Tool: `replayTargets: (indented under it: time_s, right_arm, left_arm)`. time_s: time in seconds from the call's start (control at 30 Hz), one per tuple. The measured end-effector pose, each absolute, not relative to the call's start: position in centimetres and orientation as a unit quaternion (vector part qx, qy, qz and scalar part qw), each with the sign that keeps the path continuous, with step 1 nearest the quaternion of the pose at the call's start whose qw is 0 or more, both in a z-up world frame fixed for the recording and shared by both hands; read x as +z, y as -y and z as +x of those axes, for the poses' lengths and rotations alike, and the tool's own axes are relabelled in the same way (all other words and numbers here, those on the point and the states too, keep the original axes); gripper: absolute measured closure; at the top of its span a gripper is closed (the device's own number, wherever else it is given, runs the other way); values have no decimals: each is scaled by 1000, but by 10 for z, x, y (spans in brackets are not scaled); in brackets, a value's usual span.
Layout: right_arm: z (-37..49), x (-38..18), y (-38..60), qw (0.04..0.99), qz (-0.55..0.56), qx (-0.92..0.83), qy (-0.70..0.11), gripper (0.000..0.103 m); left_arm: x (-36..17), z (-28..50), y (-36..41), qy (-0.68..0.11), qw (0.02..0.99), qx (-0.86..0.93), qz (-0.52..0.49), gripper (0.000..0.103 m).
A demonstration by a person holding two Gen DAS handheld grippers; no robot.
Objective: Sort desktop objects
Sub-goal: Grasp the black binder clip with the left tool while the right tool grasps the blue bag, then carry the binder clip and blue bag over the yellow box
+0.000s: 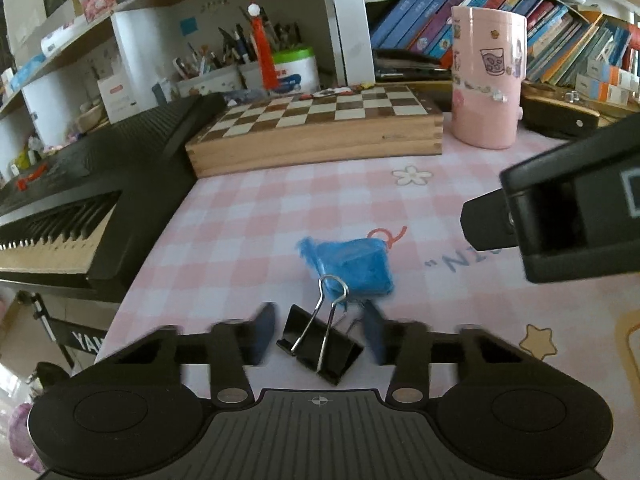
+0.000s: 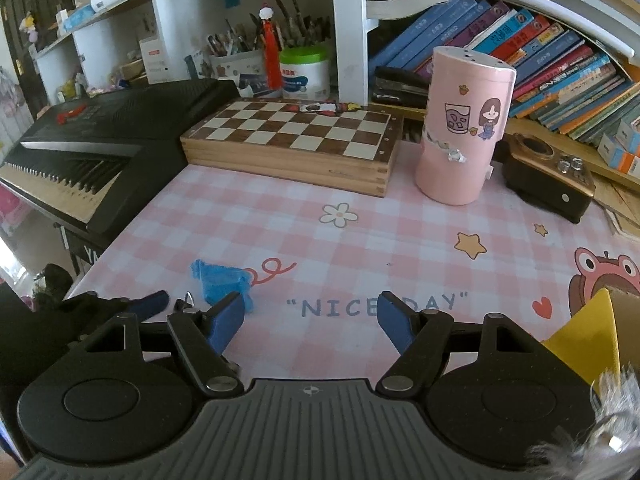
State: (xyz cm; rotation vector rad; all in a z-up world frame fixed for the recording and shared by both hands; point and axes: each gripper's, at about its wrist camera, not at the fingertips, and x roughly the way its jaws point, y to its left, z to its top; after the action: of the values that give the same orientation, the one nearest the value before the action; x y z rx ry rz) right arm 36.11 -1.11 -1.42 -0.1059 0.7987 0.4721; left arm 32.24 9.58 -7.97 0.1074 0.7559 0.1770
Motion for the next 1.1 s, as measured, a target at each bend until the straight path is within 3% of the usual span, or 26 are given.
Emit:
replayTargets:
  time_s: [0.7, 0.77, 0.83, 1.1]
  right_arm:
    - [388, -58, -75, 859, -115, 302, -397, 32]
    - [389, -63, -79, 858, -122, 298, -400, 39]
    - [391, -67, -80, 856, -126, 296, -405, 63]
    - [379, -51, -58, 868, -108, 284, -392, 66]
  left_arm:
    - [-41, 245, -156, -364, 918, 152, -43, 69]
    - [-39, 242, -156, -362, 919, 151, -45, 69]
    - [-38, 242, -156, -361, 920, 147, -47, 69]
    - [-28, 239, -153, -348, 927, 128, -51, 69]
